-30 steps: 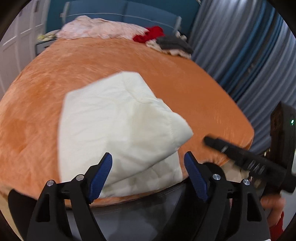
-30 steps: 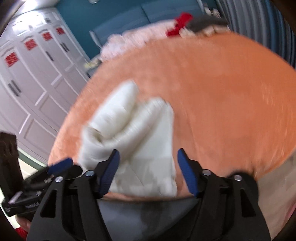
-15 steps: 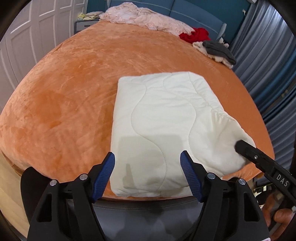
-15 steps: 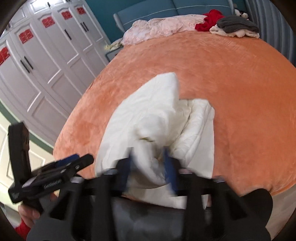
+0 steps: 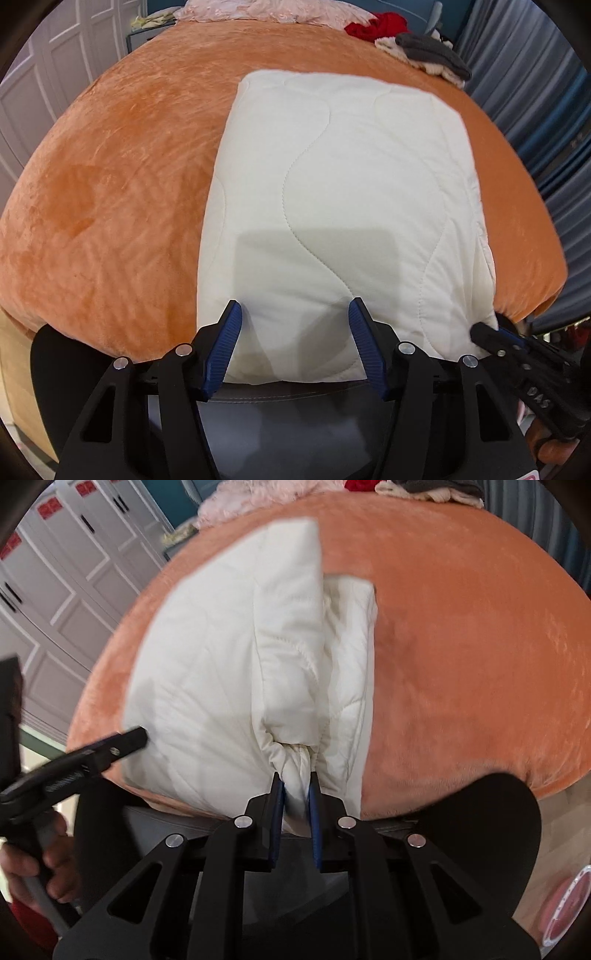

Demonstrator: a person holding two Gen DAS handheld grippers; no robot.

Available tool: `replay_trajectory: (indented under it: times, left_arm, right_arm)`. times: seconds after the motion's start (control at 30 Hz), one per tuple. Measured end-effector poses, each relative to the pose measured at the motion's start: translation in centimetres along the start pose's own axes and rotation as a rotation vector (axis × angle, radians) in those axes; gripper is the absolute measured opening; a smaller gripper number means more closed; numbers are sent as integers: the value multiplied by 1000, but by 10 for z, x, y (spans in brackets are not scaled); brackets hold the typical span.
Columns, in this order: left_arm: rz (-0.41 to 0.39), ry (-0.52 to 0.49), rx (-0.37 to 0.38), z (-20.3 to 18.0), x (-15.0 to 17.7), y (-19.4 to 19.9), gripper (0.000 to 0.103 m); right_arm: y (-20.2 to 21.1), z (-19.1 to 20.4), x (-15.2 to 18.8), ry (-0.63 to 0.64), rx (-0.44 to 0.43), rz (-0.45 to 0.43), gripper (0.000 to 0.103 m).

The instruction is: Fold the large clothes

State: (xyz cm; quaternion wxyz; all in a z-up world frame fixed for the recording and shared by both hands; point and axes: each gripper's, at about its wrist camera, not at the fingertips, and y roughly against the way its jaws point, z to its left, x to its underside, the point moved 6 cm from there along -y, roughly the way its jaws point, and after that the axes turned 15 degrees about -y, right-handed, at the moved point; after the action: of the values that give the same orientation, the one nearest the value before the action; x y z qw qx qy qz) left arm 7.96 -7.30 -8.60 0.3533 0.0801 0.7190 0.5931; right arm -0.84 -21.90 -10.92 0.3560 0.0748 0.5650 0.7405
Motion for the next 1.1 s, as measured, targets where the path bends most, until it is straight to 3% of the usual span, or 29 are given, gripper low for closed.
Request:
replay_trajectory:
  times: [0.57, 0.97, 1.1]
  left_arm:
    - [47, -84, -116, -12, 5, -34, 58]
    - [15, -93, -152, -13, 3, -44, 59]
    - [6, -92, -123, -11, 2, -36, 59]
  right_arm:
    - [-47, -7, 4, -28, 7, 87, 12]
    - [-48, -22, -5, -51, -22, 99, 10]
    - [-30, -26, -8, -90, -50, 104, 15]
